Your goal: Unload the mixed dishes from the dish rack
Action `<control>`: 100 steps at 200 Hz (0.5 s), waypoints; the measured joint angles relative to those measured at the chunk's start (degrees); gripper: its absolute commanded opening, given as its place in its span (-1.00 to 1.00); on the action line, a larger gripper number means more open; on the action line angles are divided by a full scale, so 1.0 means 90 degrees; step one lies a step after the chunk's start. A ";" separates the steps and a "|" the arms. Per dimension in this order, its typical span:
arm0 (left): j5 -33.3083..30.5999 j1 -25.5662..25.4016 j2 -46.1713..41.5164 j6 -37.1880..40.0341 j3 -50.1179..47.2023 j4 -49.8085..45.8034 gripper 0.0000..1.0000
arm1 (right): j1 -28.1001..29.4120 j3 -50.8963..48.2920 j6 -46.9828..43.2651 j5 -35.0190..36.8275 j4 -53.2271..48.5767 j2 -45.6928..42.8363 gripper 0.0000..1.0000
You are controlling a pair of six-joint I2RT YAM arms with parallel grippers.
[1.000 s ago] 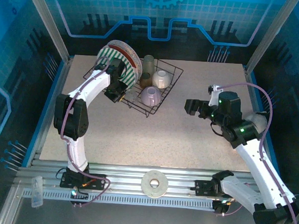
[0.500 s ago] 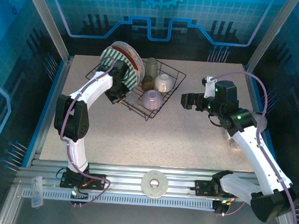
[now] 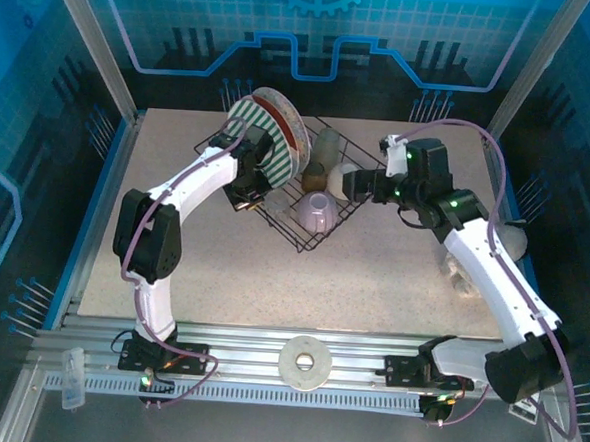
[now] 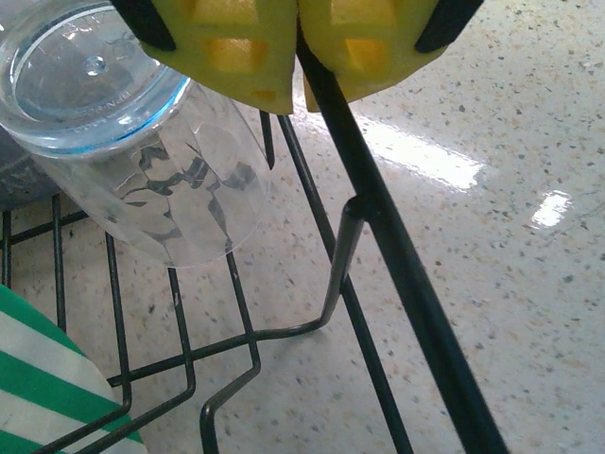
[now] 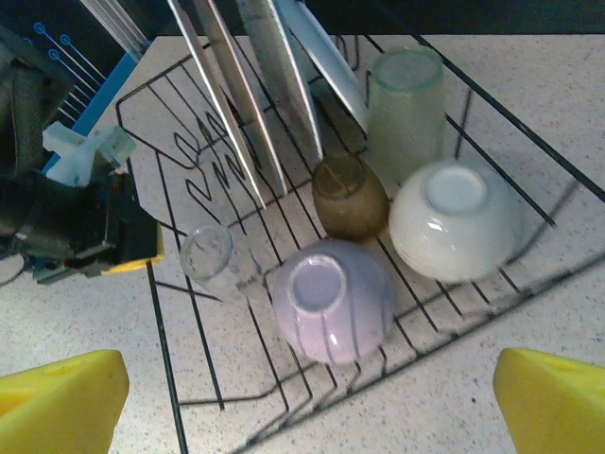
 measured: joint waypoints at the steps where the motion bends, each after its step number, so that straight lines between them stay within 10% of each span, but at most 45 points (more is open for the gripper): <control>1: 0.0002 -0.0012 0.0000 0.0010 0.0002 0.0000 -1.00 | 0.0002 0.0012 0.0000 -0.0007 0.0005 0.0017 1.00; 100: 0.0563 -0.0731 0.0522 0.0097 0.0687 0.0080 -1.00 | -0.0019 0.1484 0.0034 -0.0024 0.0053 0.1659 0.87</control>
